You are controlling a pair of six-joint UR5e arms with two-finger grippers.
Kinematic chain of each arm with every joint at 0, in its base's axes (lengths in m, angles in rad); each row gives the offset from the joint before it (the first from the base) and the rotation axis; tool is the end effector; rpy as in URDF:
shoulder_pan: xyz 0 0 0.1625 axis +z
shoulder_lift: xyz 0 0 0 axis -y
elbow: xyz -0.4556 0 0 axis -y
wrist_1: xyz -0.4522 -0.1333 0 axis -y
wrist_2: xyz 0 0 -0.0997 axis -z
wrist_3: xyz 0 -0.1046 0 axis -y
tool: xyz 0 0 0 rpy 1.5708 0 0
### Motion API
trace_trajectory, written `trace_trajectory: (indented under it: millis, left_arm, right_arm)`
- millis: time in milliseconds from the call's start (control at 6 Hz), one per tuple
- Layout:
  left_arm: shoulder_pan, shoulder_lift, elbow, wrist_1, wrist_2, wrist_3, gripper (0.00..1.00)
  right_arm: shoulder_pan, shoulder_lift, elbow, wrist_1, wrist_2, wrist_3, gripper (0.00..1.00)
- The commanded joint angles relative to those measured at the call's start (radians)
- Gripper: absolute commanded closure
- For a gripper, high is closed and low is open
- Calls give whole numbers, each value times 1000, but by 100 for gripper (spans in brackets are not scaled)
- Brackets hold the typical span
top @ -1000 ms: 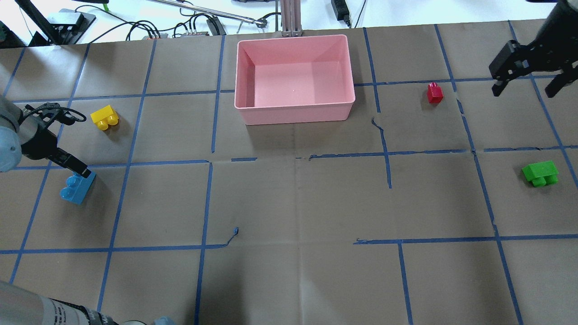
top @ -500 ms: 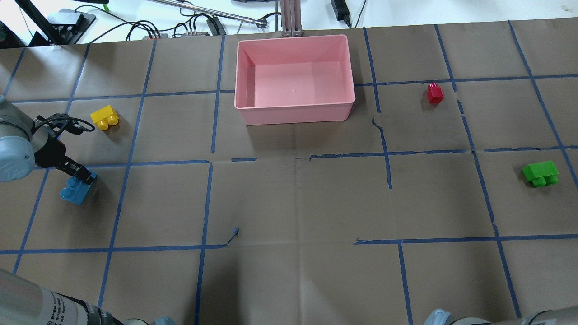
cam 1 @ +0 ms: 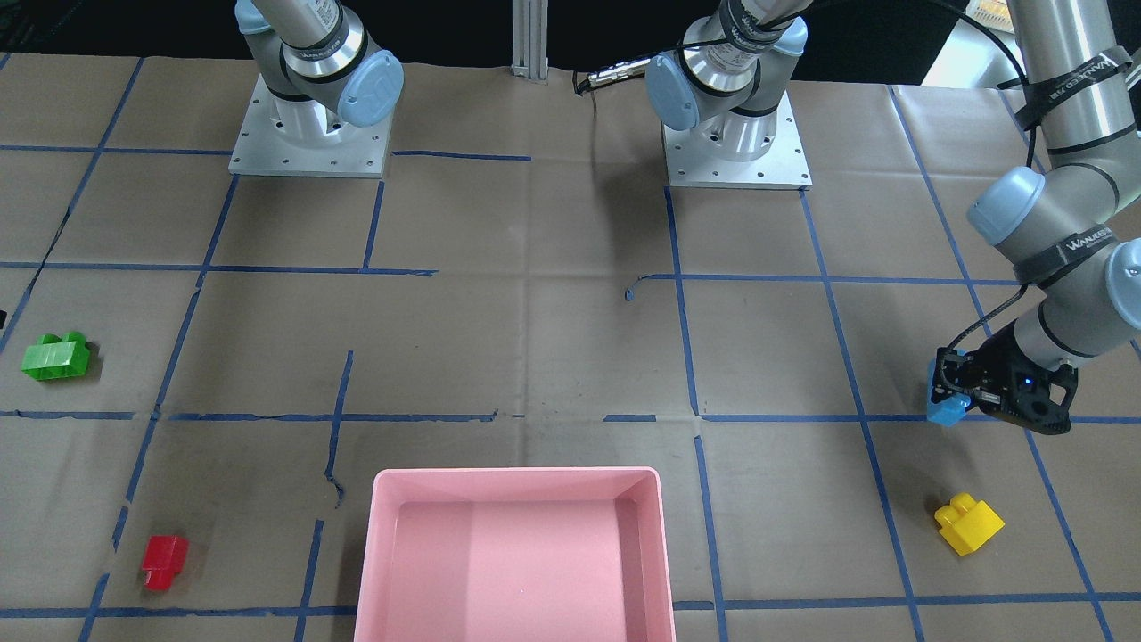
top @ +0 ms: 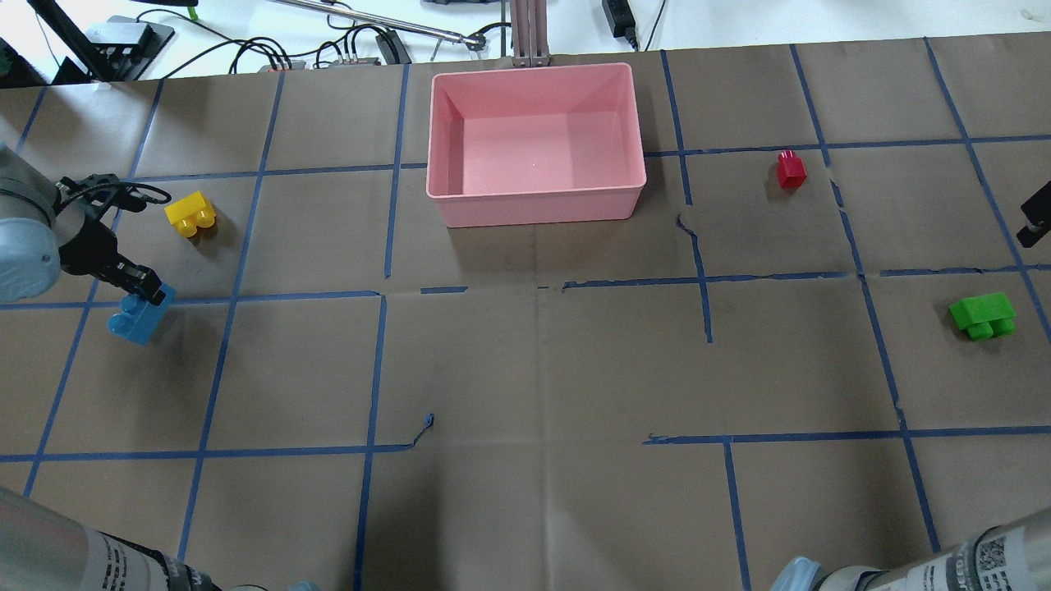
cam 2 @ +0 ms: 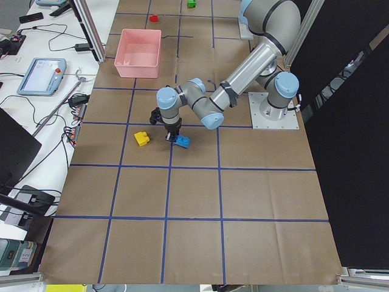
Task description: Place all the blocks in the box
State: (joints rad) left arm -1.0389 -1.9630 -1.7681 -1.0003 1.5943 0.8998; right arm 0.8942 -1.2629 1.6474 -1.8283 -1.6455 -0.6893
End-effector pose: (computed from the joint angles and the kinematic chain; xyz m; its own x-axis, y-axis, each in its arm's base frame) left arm 0.2157 -0.6246 0.2257 -0.9330 0.3599 0.0003 0.3597 0.9326 0.0302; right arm -0.3047 -0.5799 0.3110 -0.9996 -0.0157 -0.0234 -0.0190 0.9893 0.1448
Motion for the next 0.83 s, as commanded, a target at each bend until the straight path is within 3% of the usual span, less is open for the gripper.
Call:
trace_trajectory:
  millis: [0, 333, 667]
  left_arm:
    - [-216, -20, 210, -178, -4, -296, 100]
    - [-419, -77, 347, -196, -35, -624, 100]
    - [-628, -182, 522, -187, -34, -748, 100]
  right_arm:
    - [-11, 7, 164, -234, -3, -71, 1]
    - [-56, 46, 235, -276, 1, -72, 0]
    - [-58, 111, 233, -312, 3, -79, 0]
